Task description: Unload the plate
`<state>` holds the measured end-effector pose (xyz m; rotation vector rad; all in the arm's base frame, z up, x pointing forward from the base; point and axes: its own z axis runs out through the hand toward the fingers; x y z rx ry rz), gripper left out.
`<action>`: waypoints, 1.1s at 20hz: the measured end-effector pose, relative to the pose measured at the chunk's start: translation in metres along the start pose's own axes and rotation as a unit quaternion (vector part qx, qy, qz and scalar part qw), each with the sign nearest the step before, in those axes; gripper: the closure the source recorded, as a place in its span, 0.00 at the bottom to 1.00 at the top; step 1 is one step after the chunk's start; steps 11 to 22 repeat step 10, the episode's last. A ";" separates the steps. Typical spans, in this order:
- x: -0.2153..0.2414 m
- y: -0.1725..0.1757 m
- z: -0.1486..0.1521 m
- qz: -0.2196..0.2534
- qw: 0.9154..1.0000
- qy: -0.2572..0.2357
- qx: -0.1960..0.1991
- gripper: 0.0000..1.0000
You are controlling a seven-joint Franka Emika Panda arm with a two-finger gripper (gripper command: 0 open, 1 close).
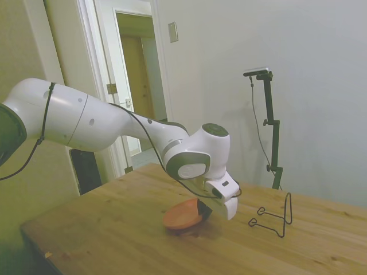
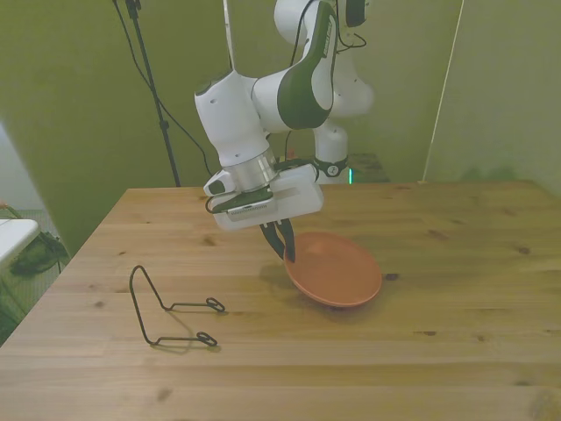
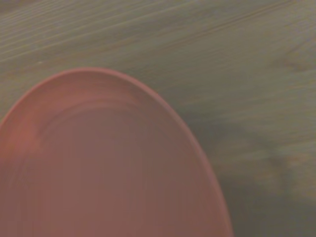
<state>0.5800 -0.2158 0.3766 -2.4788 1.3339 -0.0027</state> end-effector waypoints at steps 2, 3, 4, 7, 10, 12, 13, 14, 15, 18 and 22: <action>0.000 0.002 0.002 -0.006 1.000 0.003 -0.008 0.00; 0.000 0.003 0.003 -0.008 1.000 0.004 -0.011 0.00; 0.000 0.003 0.004 -0.009 1.000 0.005 -0.013 0.00; -0.003 -0.001 0.000 -0.016 1.000 0.009 -0.013 0.00; -0.018 -0.012 -0.022 -0.035 0.999 0.022 -0.007 0.00; -0.018 -0.012 -0.022 -0.035 0.999 0.022 -0.007 0.00; -0.018 -0.012 -0.022 -0.035 0.999 0.022 -0.007 0.00; -0.018 -0.012 -0.022 -0.035 0.999 0.022 -0.007 0.00; -0.018 -0.012 -0.022 -0.035 0.999 0.022 -0.007 0.00; -0.018 -0.012 -0.022 -0.035 0.999 0.022 -0.007 0.00; -0.018 -0.012 -0.022 -0.035 0.999 0.022 -0.007 0.00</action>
